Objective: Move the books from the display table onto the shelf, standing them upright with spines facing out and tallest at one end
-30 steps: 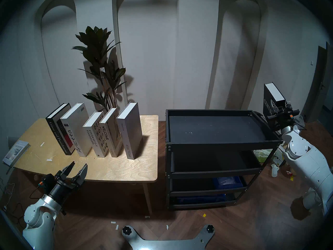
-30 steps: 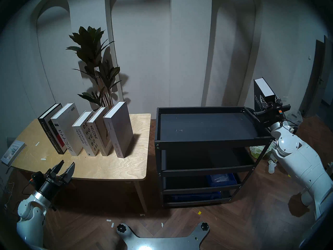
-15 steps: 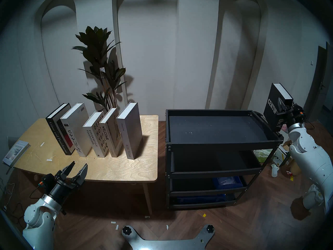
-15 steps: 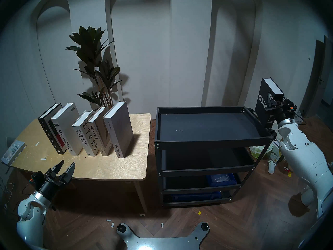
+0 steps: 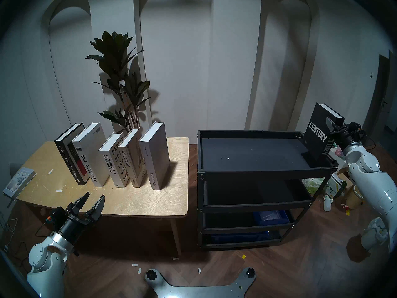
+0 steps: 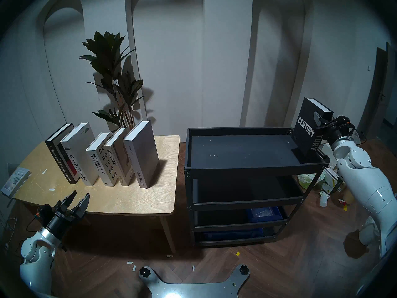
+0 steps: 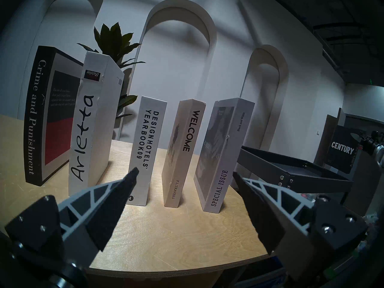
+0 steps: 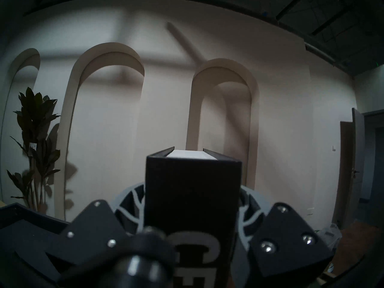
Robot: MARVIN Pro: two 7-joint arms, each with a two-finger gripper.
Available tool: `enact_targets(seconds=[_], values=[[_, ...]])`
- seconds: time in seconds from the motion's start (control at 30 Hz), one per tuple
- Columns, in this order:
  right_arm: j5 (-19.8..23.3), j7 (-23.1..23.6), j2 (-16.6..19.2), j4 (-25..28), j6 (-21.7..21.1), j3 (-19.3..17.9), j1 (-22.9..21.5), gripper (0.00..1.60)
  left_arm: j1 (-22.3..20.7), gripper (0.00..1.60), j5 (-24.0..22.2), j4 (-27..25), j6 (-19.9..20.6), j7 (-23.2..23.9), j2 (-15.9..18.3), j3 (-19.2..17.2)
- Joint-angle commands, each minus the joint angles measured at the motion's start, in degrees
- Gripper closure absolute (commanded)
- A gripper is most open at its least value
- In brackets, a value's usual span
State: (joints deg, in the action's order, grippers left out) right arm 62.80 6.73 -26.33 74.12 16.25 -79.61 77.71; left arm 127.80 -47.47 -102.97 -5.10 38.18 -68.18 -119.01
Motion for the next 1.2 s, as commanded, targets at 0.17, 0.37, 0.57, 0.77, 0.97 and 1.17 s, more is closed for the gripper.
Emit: enact_targets(seconds=[0.17,0.37,0.57,0.77,0.97,1.17], values=[[7.22,12.35,5.54,-2.76,-9.17,-2.41,-5.19,1.6,0.22,0.0,0.13,-1.35,-0.21,0.04,-0.02,-0.27],[8.82,18.9,7.33,-5.87,-12.54,-2.8,-6.53,1.6,0.39,0.0,0.18,-1.61,-0.19,-0.06,-0.09,-0.34],[5.95,24.16,6.54,-10.23,-9.94,-1.64,-8.81,1.6,0.69,0.0,0.32,-2.06,-0.13,-0.33,-0.21,-0.45],[0.06,21.92,0.95,-13.18,-4.33,-2.32,-11.18,1.6,0.98,0.0,0.4,-2.43,-0.07,-0.7,-0.24,-0.49],[-4.37,17.72,-4.12,-14.32,0.95,-2.24,-11.97,1.6,1.16,0.0,0.35,-2.58,-0.11,-1.04,-0.13,-0.41],[-8.74,16.11,-7.67,-15.53,5.9,-1.42,-13.07,1.6,1.39,0.0,0.35,-2.83,-0.13,-1.55,-0.03,-0.34]])
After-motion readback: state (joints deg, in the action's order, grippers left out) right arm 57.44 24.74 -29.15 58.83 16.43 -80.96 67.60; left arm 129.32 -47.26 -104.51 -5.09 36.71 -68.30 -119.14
